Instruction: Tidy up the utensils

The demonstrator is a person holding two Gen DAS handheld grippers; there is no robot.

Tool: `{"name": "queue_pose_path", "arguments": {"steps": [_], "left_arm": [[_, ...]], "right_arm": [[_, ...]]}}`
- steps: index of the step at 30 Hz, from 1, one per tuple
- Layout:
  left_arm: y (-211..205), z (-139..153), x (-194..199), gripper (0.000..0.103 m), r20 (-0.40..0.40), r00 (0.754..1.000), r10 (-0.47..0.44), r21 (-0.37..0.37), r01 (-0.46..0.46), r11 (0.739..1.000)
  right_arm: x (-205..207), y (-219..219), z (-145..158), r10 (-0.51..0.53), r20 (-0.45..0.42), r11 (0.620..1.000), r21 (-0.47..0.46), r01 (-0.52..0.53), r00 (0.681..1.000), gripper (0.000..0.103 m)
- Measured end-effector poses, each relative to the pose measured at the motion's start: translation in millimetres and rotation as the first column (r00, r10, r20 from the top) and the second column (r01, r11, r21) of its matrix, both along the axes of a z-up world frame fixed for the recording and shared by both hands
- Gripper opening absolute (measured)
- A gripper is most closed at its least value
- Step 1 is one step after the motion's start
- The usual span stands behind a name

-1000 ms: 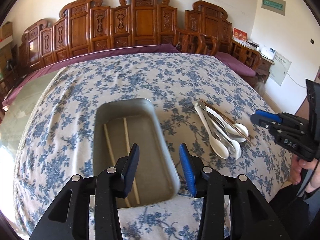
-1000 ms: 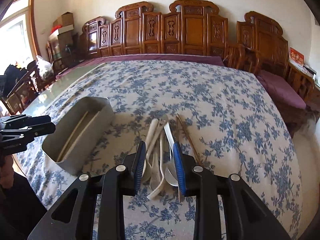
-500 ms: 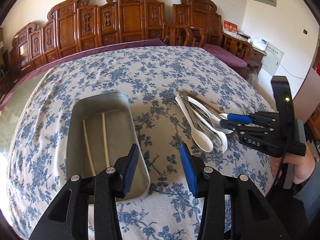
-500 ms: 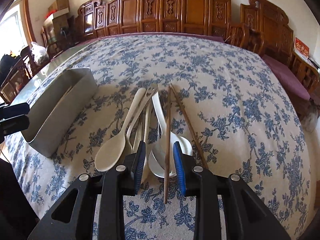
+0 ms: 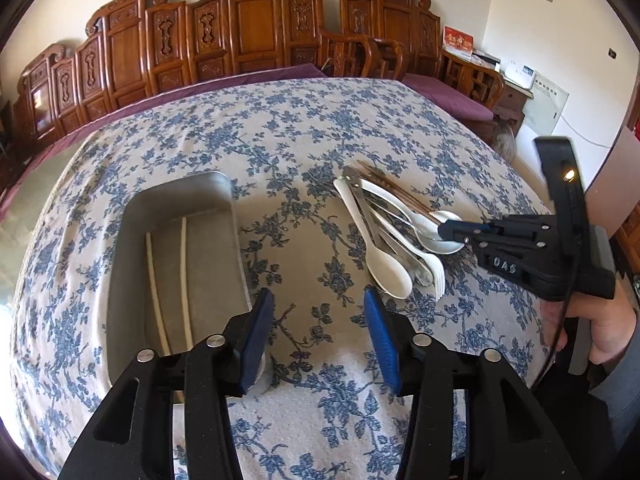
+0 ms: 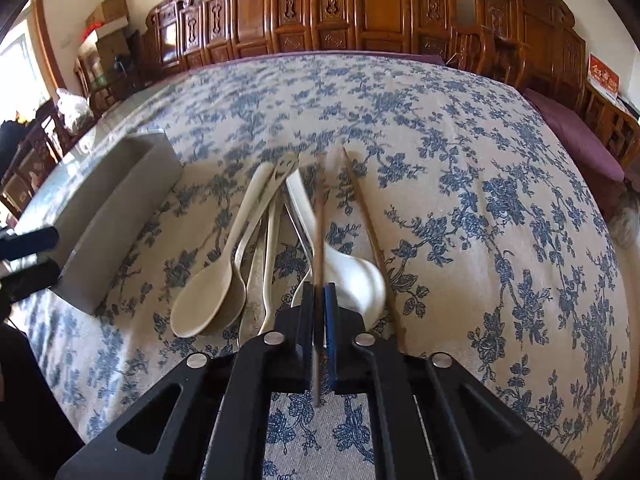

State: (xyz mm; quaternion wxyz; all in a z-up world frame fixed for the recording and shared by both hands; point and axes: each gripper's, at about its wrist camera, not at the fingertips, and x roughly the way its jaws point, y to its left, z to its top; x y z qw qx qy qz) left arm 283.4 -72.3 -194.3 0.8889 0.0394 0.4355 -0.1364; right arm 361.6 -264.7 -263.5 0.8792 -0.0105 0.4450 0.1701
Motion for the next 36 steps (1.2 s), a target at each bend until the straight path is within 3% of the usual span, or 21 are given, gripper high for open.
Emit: {"name": "queue_pose_path", "arguments": {"steps": [9,18,28,36], "left_arm": [[-27.9,-14.9,19.0,0.046,-0.048,0.999,-0.011,-0.014,0.01,1.0],[-52.5,-46.6,44.9,0.044,-0.12,0.993,-0.02,-0.035,0.016,0.999],[-56.8,-69.7,66.6,0.022,-0.182,0.983,-0.012,-0.073,-0.002,0.997],[-53.1,-62.5,65.6,0.004,-0.158,0.987,-0.005,-0.087,-0.009,0.996]], "right_arm": [[-2.9,-26.0,21.9,-0.06,0.064,0.991,0.122,0.052,0.996,0.006],[-0.6,-31.6,26.6,-0.085,0.078,0.985,0.154,0.072,0.993,0.006],[-0.6,-27.8,27.1,-0.076,0.085,0.986,0.158,0.062,0.993,0.006],[-2.1,-23.8,29.2,-0.069,0.093,0.986,0.158,0.053,0.993,0.006]]}}
